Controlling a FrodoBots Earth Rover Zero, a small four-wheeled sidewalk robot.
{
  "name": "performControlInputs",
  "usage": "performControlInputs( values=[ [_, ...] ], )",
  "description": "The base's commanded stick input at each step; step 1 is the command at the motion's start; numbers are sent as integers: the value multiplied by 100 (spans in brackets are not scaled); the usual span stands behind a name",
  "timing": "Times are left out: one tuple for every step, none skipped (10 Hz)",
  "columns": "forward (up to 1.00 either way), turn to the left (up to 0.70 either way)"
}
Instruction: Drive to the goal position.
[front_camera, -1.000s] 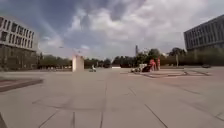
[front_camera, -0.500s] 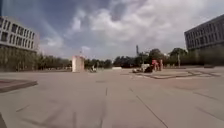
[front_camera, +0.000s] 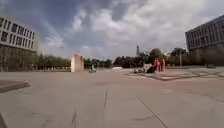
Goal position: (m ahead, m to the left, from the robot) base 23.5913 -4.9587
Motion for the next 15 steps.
performControlInputs(
  values=[
    [100,0],
    [100,0],
    [100,0],
    [100,0],
    [100,0],
    [100,-5],
    [100,-25],
    [100,-32],
    [100,-22],
    [100,-5],
    [100,0],
    [100,0],
    [100,0],
    [100,0],
    [100,0]
  ],
)
